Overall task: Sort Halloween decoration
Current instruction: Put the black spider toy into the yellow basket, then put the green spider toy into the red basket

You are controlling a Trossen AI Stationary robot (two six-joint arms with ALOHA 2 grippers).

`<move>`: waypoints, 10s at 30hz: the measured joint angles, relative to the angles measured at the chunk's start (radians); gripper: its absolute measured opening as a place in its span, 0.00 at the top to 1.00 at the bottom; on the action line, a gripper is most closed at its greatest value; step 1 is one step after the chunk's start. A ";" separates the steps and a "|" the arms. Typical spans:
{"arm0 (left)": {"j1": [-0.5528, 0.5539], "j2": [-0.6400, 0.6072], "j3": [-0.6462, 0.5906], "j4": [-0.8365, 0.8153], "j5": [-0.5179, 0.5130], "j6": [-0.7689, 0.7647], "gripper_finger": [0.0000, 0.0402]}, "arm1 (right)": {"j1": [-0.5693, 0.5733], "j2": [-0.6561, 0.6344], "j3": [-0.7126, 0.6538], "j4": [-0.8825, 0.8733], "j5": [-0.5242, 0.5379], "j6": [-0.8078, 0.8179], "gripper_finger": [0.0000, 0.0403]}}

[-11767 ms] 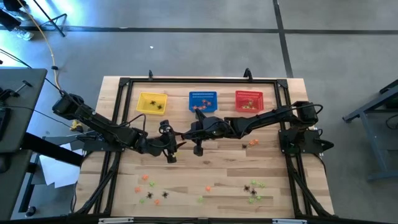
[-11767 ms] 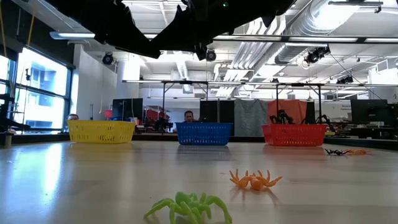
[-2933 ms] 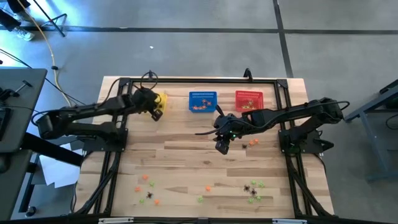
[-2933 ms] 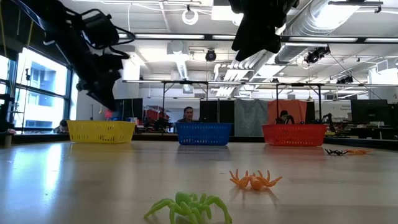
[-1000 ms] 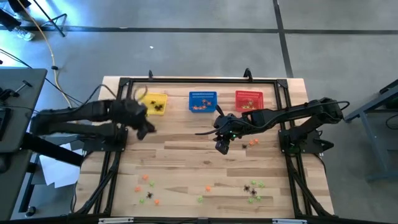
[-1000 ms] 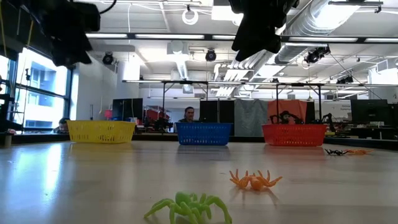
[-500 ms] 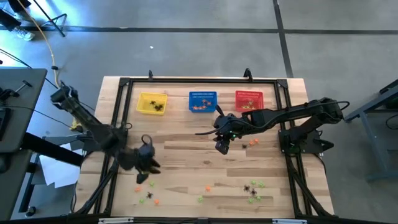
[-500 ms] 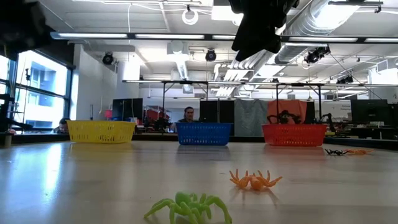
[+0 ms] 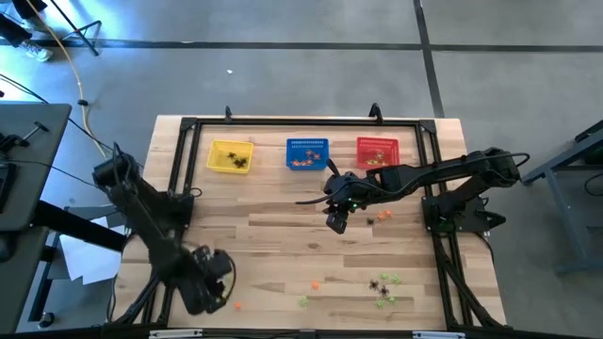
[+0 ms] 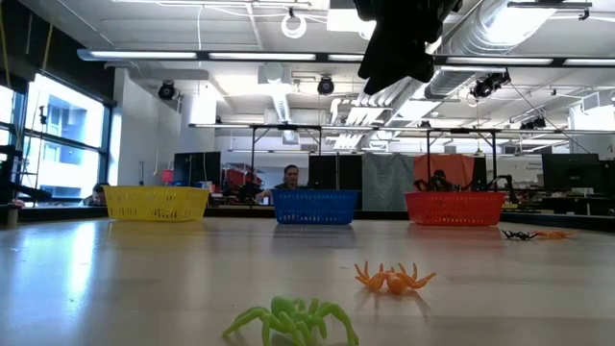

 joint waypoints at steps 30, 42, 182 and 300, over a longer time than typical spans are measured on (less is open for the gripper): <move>0.024 0.182 0.209 -0.104 0.095 0.079 0.48 | 0.000 0.000 0.000 0.000 0.000 0.000 0.65; 0.028 0.205 0.210 -0.082 0.139 0.099 0.48 | 0.000 0.000 0.000 0.000 0.000 0.000 0.65; 1.347 -0.359 -0.043 -0.119 -0.261 1.115 1.00 | 0.000 0.000 0.000 0.000 0.000 0.000 0.65; 0.151 -0.090 0.014 0.062 -0.215 0.006 0.68 | 0.000 0.000 0.000 0.000 0.000 0.000 0.65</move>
